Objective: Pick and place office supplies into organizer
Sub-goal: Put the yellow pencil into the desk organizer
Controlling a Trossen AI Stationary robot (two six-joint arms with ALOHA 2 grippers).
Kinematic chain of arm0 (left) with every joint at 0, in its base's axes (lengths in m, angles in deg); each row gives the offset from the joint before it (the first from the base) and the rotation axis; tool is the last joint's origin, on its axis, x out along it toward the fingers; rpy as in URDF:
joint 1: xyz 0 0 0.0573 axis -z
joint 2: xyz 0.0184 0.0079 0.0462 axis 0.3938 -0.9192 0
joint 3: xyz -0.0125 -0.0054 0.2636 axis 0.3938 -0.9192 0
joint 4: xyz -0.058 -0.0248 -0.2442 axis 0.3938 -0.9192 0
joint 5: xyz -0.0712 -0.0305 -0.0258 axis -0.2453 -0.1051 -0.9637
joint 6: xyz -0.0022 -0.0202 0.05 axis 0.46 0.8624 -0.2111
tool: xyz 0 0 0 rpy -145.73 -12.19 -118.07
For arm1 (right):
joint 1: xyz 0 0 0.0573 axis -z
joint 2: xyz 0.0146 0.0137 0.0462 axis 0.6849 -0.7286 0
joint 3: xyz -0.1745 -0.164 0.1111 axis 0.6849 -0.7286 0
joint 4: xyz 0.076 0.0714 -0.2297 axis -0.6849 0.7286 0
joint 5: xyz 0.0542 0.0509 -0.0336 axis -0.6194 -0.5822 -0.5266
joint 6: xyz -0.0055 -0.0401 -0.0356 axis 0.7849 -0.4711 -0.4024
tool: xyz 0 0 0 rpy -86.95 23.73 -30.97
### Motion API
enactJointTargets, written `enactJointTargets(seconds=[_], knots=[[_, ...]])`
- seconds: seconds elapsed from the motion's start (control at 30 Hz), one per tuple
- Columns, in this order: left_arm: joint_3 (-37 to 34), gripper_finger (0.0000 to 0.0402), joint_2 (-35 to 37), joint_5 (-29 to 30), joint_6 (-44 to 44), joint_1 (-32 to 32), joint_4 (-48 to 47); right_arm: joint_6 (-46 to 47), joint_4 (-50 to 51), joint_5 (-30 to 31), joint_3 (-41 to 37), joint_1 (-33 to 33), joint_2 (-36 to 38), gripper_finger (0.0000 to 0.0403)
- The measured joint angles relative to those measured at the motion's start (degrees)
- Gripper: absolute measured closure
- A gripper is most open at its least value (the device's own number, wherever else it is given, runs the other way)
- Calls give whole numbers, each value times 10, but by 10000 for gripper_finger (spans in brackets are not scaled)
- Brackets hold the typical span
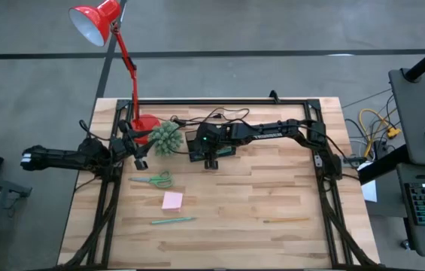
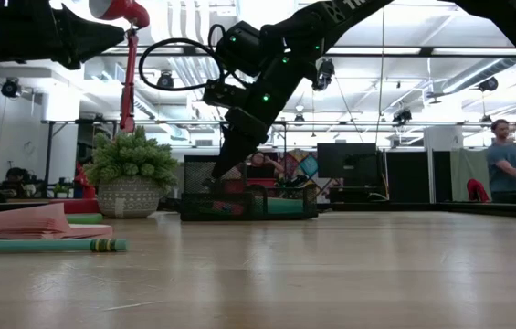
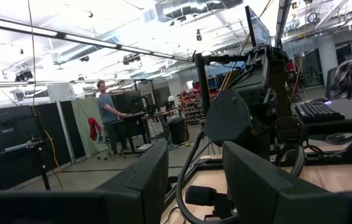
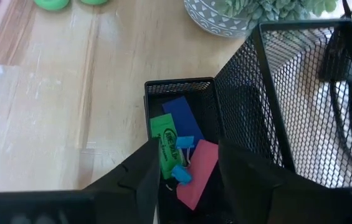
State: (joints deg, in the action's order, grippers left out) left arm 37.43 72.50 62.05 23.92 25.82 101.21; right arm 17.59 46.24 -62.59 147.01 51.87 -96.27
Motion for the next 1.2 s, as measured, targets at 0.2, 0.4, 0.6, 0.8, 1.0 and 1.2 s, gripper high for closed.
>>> enactJointTargets(seconds=[0.2,0.4,0.6,0.8,1.0,1.2], knots=[[0,262,0,0,0,0,0,126,93,-6,38,-1,6,249],[0,262,0,0,0,0,0,237,239,-8,105,-4,10,258],[0,262,0,0,0,0,0,280,355,-9,141,-19,10,262],[0,262,0,0,0,0,0,289,423,-8,147,-45,10,264],[0,262,0,0,0,0,0,306,466,-8,144,-75,10,265],[0,262,0,0,0,0,0,321,480,-6,143,-107,10,262]])
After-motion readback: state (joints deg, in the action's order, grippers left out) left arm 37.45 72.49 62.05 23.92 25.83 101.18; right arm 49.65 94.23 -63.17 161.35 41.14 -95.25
